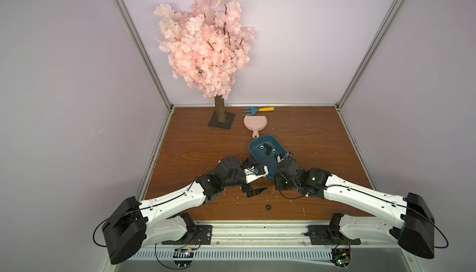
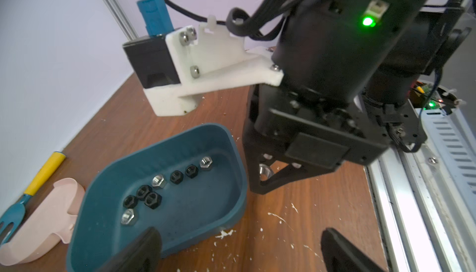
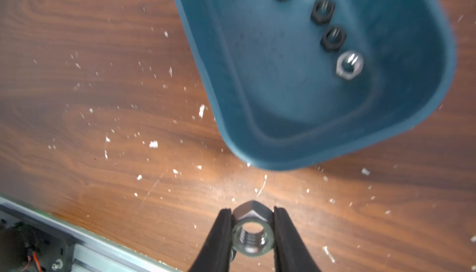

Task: Put the nuts on the desktop into the storage box
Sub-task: Pick up the nut from the center of the board, then place the nut in the storage box.

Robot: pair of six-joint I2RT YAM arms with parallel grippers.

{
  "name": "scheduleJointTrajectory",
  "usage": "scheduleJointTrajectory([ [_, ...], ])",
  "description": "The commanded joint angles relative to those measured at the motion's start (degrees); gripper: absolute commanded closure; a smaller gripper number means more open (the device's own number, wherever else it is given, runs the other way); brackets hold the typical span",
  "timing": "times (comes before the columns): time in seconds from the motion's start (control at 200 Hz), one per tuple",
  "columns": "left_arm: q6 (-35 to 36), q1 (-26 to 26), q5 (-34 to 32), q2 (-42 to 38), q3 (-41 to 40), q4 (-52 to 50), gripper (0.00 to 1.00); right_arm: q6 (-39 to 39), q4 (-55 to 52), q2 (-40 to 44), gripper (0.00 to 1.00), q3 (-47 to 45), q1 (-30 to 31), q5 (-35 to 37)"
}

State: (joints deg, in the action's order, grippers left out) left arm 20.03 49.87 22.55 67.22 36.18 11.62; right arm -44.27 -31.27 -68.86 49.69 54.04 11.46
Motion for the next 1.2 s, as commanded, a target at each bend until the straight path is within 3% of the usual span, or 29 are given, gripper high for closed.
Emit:
scheduleJointTrajectory([
  [0.0,-0.22,-1.74,-0.51,2.93,4.07,-2.82,0.00,7.98,0.22,-1.60,0.79,4.17,-3.31,-2.01],
  [0.355,-0.94,-4.93,2.69,11.05,10.15,-4.05,0.00,13.05,9.45,-10.23,0.79,7.54,-13.73,-6.48],
  [0.906,-3.06,-5.92,-3.89,27.42,23.86,-20.23,0.00,12.82,16.83,-25.83,0.79,11.45,-18.81,-6.38],
  [1.196,-2.97,-7.21,-3.67,28.91,23.84,-19.00,0.00,12.77,15.36,-34.76,0.78,16.56,-19.55,-8.23],
])
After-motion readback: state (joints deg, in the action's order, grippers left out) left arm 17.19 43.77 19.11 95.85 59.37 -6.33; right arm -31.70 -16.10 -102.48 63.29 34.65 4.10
